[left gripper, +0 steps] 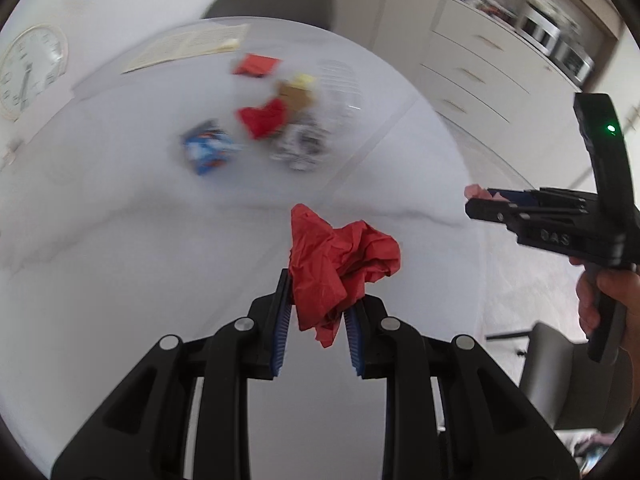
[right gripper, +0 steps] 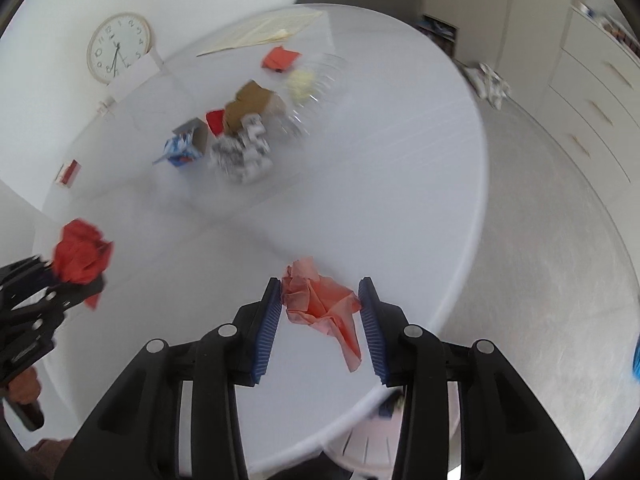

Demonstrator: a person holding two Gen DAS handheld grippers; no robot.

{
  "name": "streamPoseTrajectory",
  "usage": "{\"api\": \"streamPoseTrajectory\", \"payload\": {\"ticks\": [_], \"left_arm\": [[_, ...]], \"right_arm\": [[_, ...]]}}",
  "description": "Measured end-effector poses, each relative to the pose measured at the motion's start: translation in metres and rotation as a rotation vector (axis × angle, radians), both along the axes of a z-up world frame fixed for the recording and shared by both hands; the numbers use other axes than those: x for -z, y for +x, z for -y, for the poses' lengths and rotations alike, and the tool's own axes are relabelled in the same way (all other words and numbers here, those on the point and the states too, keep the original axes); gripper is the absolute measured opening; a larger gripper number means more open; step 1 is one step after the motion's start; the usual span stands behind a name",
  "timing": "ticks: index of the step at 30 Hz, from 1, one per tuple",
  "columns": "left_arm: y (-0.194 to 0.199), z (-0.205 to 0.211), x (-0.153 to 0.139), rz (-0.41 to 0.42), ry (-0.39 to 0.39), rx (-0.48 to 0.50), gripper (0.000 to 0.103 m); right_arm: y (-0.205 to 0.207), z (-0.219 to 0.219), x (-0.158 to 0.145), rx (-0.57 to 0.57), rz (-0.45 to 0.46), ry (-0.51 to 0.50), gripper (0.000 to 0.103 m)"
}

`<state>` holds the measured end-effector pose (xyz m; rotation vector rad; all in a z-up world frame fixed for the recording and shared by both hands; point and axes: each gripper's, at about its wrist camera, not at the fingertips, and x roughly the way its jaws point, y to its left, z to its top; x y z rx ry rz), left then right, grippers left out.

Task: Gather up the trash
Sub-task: 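Carry the red and pink papers to the wastebasket and open both tools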

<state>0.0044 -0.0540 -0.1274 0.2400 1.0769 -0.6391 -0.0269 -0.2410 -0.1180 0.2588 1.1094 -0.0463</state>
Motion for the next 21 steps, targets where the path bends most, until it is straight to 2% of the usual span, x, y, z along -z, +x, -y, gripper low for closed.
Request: {"api": "streamPoseTrajectory", "payload": {"ticks": [3, 7, 9, 12, 15, 19, 21], "left_arm": [[-0.029, 0.032, 0.001, -0.021, -0.012, 0.100, 0.025], [-0.062, 0.068, 0.005, -0.059, -0.012, 0.181, 0.025], [-0.076, 0.084, 0.007, -0.079, -0.007, 0.209, 0.025], [-0.094, 0.105, 0.010, -0.096, 0.012, 0.243, 0.025], [-0.108, 0.126, 0.013, -0.099, 0.030, 0.265, 0.025], [-0.122, 0.146, 0.019, -0.126, 0.031, 0.278, 0.025], [-0.130, 0.155, 0.018, -0.127, 0.034, 0.284, 0.034]], "right_arm": [[-0.055, 0.020, 0.008, 0.075, -0.045, 0.016, 0.042], [-0.098, 0.043, 0.045, 0.141, -0.120, 0.061, 0.045], [-0.110, 0.054, 0.060, 0.163, -0.151, 0.052, 0.072], [-0.128, 0.070, 0.066, 0.222, -0.168, 0.021, 0.088], [-0.140, 0.089, 0.060, 0.258, -0.146, 0.045, 0.093], [-0.154, 0.112, 0.051, 0.288, -0.131, 0.026, 0.094], [-0.163, 0.121, 0.045, 0.295, -0.123, 0.016, 0.094]]}}
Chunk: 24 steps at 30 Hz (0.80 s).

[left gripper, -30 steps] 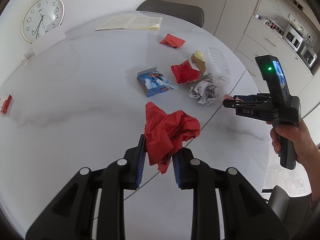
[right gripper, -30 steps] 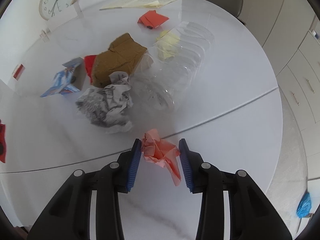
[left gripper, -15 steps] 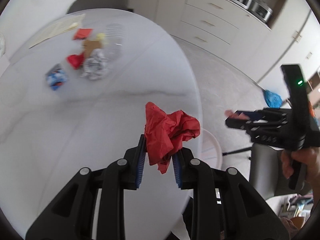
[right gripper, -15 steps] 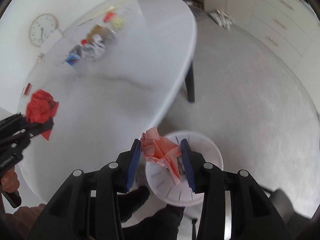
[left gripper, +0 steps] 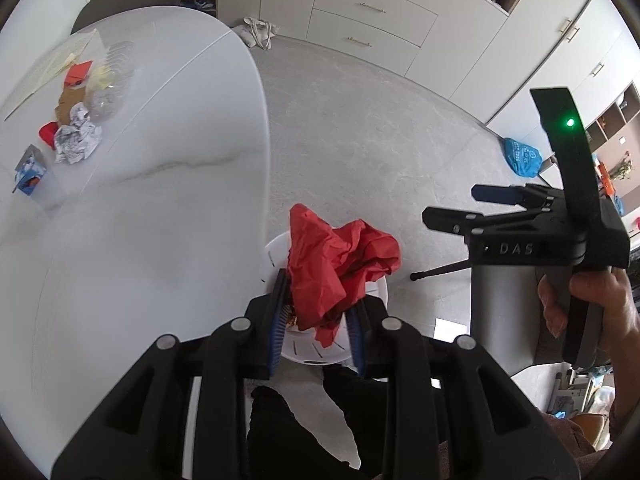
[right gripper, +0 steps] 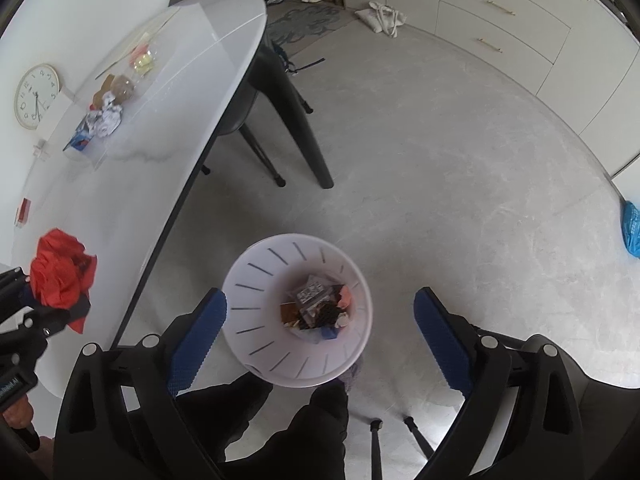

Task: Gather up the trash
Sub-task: 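Carry the red and pink papers to the wastebasket and open both tools, then grasp the blue bird-printed box with the left tool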

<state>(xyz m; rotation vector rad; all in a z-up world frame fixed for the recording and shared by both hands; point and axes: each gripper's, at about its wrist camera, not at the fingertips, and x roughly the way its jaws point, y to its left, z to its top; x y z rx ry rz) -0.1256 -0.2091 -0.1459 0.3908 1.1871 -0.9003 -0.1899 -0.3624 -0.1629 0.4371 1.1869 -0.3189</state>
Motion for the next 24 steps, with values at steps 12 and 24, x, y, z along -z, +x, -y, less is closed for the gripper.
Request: {"api": "streamPoseTrajectory", "payload": {"ticks": [12, 24], "left_arm": [[-0.012, 0.019, -0.017, 0.049, 0.001, -0.051, 0.095], [0.014, -0.011, -0.030, 0.083, -0.002, -0.157, 0.095]], "right_arm": [[-0.017, 0.017, -0.023, -0.007, 0.044, -0.028, 0.096], [0.010, -0.002, -0.038, -0.047, 0.073, -0.032, 0.096]]}}
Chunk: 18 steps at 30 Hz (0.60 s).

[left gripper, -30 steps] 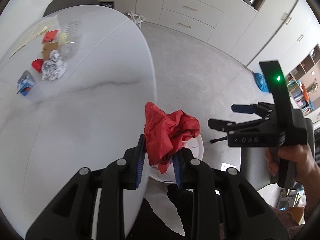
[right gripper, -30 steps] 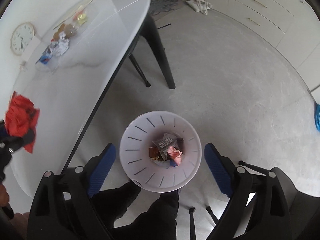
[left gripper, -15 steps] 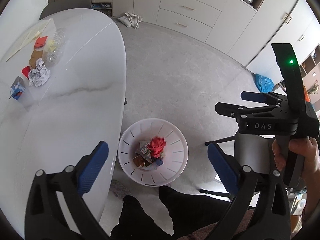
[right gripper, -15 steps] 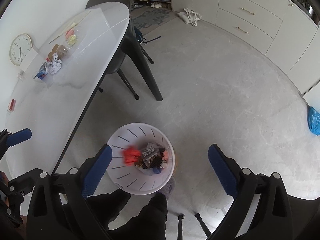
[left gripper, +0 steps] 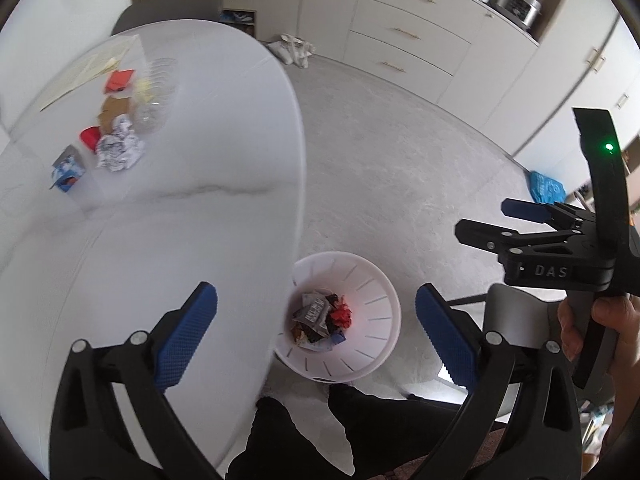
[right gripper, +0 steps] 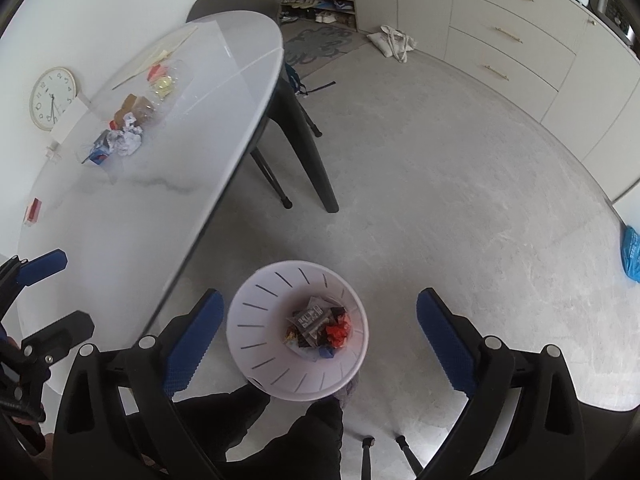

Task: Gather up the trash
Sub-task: 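Grasp the blue bird-printed box with the left tool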

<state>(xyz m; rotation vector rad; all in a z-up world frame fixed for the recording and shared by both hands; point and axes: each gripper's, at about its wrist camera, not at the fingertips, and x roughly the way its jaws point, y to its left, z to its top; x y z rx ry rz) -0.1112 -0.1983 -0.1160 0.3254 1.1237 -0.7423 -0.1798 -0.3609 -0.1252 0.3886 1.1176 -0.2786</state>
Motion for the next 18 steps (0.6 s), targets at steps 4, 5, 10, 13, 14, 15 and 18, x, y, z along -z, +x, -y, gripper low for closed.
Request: {"api": "streamPoseTrajectory", "payload": {"ticks": [4, 5, 10, 13, 14, 15, 18], "left_arm": [[0.028, -0.030, -0.006, 0.028, -0.002, -0.095, 0.095], [0.038, -0.040, -0.008, 0.037, 0.000, -0.124, 0.095], [0.089, -0.085, -0.015, 0.085, 0.014, -0.264, 0.095], [0.126, -0.110, -0.018, 0.117, 0.034, -0.345, 0.095], [0.142, -0.118, -0.017, 0.130, 0.042, -0.372, 0.095], [0.154, -0.123, -0.016, 0.137, 0.049, -0.391, 0.095], [0.195, -0.140, -0.009, 0.131, 0.053, -0.462, 0.095]], "right_arm": [[0.028, -0.016, -0.013, -0.034, 0.040, 0.009, 0.096], [0.035, -0.021, -0.016, -0.043, 0.048, 0.011, 0.097], [0.084, -0.053, -0.028, -0.099, 0.091, 0.018, 0.097], [0.112, -0.072, -0.032, -0.128, 0.109, 0.031, 0.097], [0.123, -0.080, -0.033, -0.140, 0.116, 0.039, 0.097], [0.134, -0.086, -0.034, -0.151, 0.121, 0.044, 0.097], [0.162, -0.106, -0.033, -0.180, 0.126, 0.046, 0.097]]}}
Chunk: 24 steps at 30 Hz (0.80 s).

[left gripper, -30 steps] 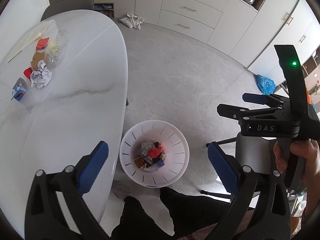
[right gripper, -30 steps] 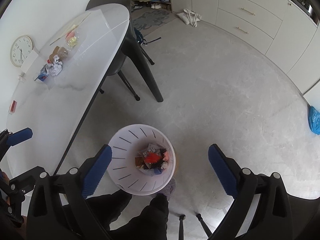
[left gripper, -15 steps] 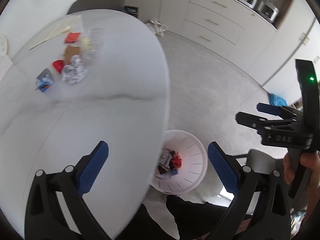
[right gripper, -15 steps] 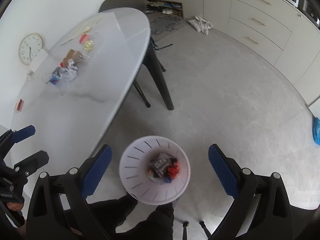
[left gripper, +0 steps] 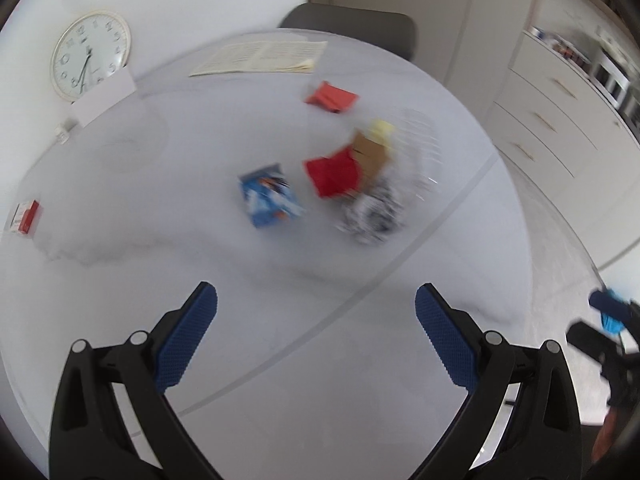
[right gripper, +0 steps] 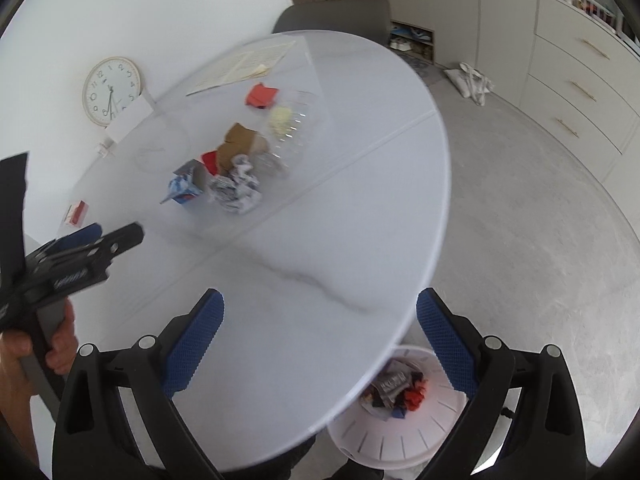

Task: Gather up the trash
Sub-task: 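Grasp the blue bird-printed box with the left tool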

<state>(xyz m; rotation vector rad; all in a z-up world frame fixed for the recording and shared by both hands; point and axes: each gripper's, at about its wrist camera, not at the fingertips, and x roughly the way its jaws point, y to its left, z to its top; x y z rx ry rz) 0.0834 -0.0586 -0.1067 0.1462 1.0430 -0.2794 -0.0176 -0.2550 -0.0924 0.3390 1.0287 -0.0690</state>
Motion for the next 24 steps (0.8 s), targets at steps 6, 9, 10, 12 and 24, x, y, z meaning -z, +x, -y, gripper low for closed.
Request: {"api": "streamPoseTrajectory", "payload": {"ticks": [6, 9, 10, 12, 24], "left_arm": [[0.068, -0.012, 0.028, -0.068, -0.068, -0.114, 0.095], [0.097, -0.011, 0.048, -0.104, -0.077, -0.158, 0.095], [0.106, -0.011, 0.056, -0.118, -0.076, -0.173, 0.094], [0.116, -0.009, 0.067, -0.138, -0.074, -0.196, 0.092], [0.135, -0.001, 0.100, -0.171, -0.079, -0.224, 0.047]], "right_arm": [[0.051, -0.025, 0.009, -0.035, -0.013, 0.008, 0.097], [0.069, -0.030, 0.015, -0.043, -0.028, 0.006, 0.097], [0.074, -0.031, 0.018, -0.045, -0.035, 0.002, 0.097], [0.081, -0.033, 0.023, -0.052, -0.045, 0.001, 0.097], [0.114, -0.046, 0.041, -0.084, -0.071, 0.011, 0.097]]}}
